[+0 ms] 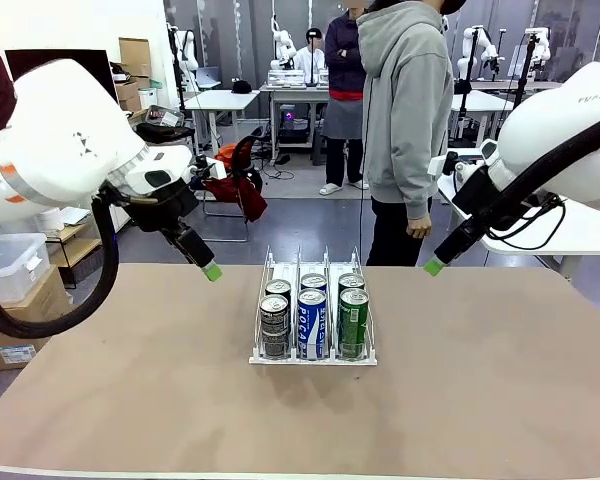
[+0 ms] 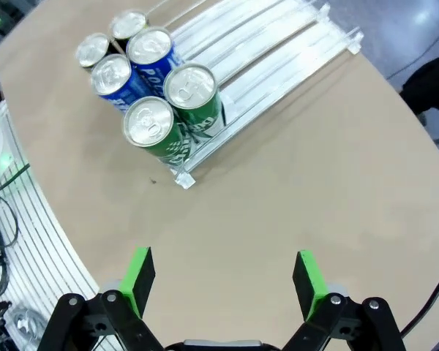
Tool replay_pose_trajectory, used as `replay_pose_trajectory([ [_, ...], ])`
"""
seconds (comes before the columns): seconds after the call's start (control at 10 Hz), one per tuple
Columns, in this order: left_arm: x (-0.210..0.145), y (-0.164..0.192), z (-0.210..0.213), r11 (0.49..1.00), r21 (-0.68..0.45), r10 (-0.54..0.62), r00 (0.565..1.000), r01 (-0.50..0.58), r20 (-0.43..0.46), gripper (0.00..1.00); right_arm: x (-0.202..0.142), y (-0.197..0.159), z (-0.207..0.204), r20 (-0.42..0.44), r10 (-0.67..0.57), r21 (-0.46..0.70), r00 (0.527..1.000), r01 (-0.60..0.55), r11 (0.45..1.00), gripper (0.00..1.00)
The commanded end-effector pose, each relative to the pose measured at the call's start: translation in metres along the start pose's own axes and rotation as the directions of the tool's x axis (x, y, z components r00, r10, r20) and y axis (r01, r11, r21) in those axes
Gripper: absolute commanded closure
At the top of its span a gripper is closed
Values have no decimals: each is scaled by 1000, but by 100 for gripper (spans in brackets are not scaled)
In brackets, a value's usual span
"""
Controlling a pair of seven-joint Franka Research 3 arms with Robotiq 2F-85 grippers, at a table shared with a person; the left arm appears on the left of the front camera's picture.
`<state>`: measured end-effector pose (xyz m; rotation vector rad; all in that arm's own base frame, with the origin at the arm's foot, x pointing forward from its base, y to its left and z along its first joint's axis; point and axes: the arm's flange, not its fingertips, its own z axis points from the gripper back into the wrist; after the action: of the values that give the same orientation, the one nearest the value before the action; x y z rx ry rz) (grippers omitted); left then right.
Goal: Fill the beverage cans into the dispenser.
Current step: Pick up the Ionic drink handed by the human.
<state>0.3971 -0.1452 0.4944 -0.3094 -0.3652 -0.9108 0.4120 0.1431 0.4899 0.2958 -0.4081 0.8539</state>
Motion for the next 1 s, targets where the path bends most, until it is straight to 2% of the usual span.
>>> replay_pose_trajectory([
  [0.0,4,3,40,989,-124,-91,994,84,-57,0,0,-18,25,37,33,96,999,-37,995,0],
  [0.1,3,8,54,980,-161,-126,991,117,-42,0,0,-22,39,36,44,140,998,-49,989,0],
  [0.3,7,18,96,974,-188,-117,991,128,72,0,-2,-30,82,107,46,169,993,-63,984,0],
  [0.4,15,13,116,984,-158,-59,985,84,159,0,-2,-31,100,152,28,149,988,-50,988,0],
  [0.6,23,5,145,992,-78,-76,962,100,263,0,3,-33,133,225,-12,133,974,-18,991,0],
  [0.9,29,5,172,1000,-5,-23,944,26,329,0,5,-31,175,291,-48,38,956,38,999,0],
])
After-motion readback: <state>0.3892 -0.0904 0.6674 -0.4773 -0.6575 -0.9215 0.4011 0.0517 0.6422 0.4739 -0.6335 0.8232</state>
